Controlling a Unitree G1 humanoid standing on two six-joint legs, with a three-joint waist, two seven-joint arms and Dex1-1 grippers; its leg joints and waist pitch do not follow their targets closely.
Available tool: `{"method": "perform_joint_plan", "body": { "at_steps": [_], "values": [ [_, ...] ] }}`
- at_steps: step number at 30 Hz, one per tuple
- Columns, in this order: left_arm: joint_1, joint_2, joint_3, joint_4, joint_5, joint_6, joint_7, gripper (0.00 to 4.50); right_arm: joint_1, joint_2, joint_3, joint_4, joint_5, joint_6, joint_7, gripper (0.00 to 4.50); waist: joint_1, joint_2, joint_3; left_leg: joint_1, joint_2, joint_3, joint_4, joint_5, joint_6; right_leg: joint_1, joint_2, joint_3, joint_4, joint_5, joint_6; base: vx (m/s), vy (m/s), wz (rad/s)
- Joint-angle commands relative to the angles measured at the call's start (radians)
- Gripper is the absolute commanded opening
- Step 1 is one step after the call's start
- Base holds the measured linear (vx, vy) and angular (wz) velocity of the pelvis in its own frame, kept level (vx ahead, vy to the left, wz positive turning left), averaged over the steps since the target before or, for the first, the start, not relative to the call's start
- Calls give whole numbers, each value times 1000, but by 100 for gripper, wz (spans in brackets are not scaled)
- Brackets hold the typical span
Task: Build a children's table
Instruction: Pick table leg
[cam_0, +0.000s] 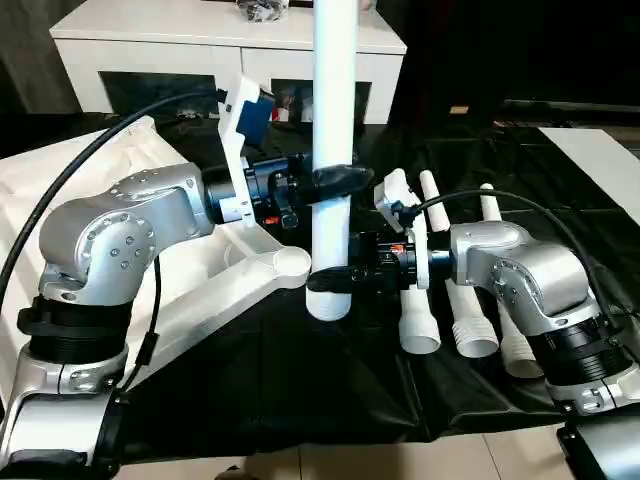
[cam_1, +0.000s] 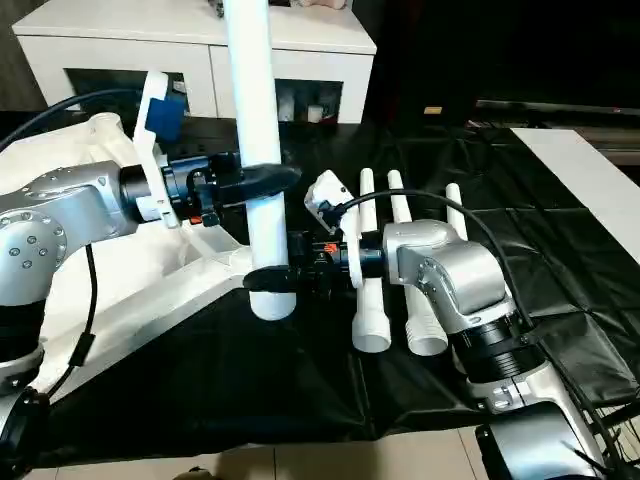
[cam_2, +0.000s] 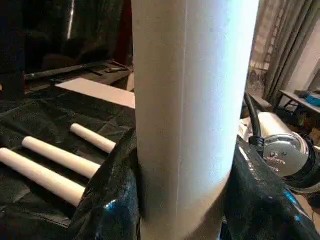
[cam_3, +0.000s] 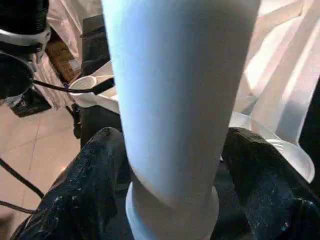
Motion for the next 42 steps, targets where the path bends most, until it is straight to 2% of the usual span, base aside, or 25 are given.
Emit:
{"method": "perform_joint_plan", "body": {
  "at_steps": [1,9,11,14,17,20,22,24,28,29,30,31,32,34,35,36,37,38,39,40,42],
  "values": [
    [-10,3,-7,-27,3,-5,-15,184,-18,-9,7,-10,2,8,8,333,1,17,-72,26,16,-2,-67,-162,-64,43,-54,23,-64,0,-221,0,0,0],
    [-13,5,-11,-29,-4,-1,-30,184,-15,2,10,-13,9,14,12,333,2,20,-72,26,16,-3,-67,-166,-65,43,-53,23,-64,2,-226,0,0,0],
    [-13,5,-10,-31,-6,0,-32,184,-14,4,10,-12,10,15,14,304,2,19,-72,26,16,-2,-67,-167,-64,43,-53,23,-65,2,-227,0,0,0],
    [-14,3,-9,-36,-12,1,-37,184,-13,8,5,-11,16,18,17,293,2,20,-73,26,16,-3,-67,-163,-64,43,-53,23,-64,10,-229,0,0,0],
    [-14,4,-9,-36,-13,2,-40,184,-14,11,1,-10,19,18,18,255,2,20,-73,27,16,-3,-66,-166,-66,43,-53,23,-63,13,-230,0,0,0],
    [-15,3,-8,-35,-11,3,-45,184,-13,16,-4,-10,25,20,17,244,2,22,-73,27,16,-3,-67,-166,-66,43,-53,22,-63,17,-232,0,0,0],
    [-14,3,-8,-35,-10,3,-47,184,-11,17,-6,-12,28,21,19,211,2,23,-73,27,16,-3,-67,-167,-67,43,-53,22,-63,18,-232,0,0,0],
    [-13,5,-8,-34,-10,5,-51,184,-4,19,-9,-19,31,24,19,202,2,26,-72,27,16,-4,-68,-178,-70,43,-53,22,-64,5,-229,0,0,0],
    [-11,7,-9,-34,-8,3,-55,183,-1,21,-10,-22,31,23,16,194,3,25,-72,27,16,-4,-68,-179,-72,43,-53,22,-64,4,-228,0,0,0],
    [-9,10,-12,-34,-6,3,-59,183,1,21,-11,-23,30,22,13,194,3,30,-73,28,16,-5,-67,-181,-75,42,-53,22,-63,6,-229,0,0,0],
    [-9,10,-12,-34,-6,3,-59,183,1,21,-11,-23,30,22,13,193,2,27,-73,28,16,-4,-67,-181,-74,42,-52,22,-63,12,-229,0,0,0],
    [-7,11,-12,-35,-4,1,-60,183,2,21,-12,-23,30,21,12,193,3,33,-74,28,16,-6,-67,-179,-76,42,-52,21,-62,20,-231,0,0,0],
    [-5,12,-14,-37,-1,-1,-62,183,4,21,-14,-25,31,21,10,193,1,31,-74,28,15,-5,-67,-179,-75,42,-52,21,-63,24,-231,0,0,0],
    [-11,3,-5,-18,15,-14,-41,239,13,20,-21,-32,33,20,3,193,2,38,-74,29,15,-6,-67,-184,-78,42,-51,21,-63,31,-233,0,0,0],
    [-15,-2,3,-8,11,-13,-35,253,16,20,-23,-34,34,19,1,193,2,33,-74,29,15,-5,-66,-188,-76,44,-51,21,-63,31,-236,0,0,0],
    [-16,-3,5,-5,11,-13,-34,256,16,20,-24,-34,34,19,0,193,3,33,-74,27,14,-4,-65,-180,-72,44,-52,22,-63,37,-238,0,0,0],
    [-20,-6,15,5,3,-9,-33,258,20,20,-27,-38,34,20,-4,193,2,38,-74,27,13,-5,-65,-181,-72,44,-51,22,-64,35,-238,0,0,0],
    [-21,-5,20,9,-2,-4,-33,266,23,20,-29,-40,35,20,-6,192,2,37,-74,27,13,-4,-65,-184,-72,45,-51,21,-63,31,-238,0,0,0],
    [-22,-4,30,13,-15,6,-37,294,29,18,-36,-48,37,23,-12,190,3,41,-74,27,13,-6,-65,-183,-72,46,-52,21,-62,26,-240,0,0,0],
    [-20,-1,34,12,-23,11,-43,294,33,18,-39,-51,37,23,-17,190,2,39,-74,26,13,-4,-64,-180,-70,46,-52,22,-63,27,-240,0,0,0],
    [-14,4,39,8,-35,21,-51,305,40,19,-47,-57,37,22,-28,190,4,45,-75,25,12,-6,-63,-166,-69,47,-51,22,-61,47,-243,0,0,0]
  ]
}}
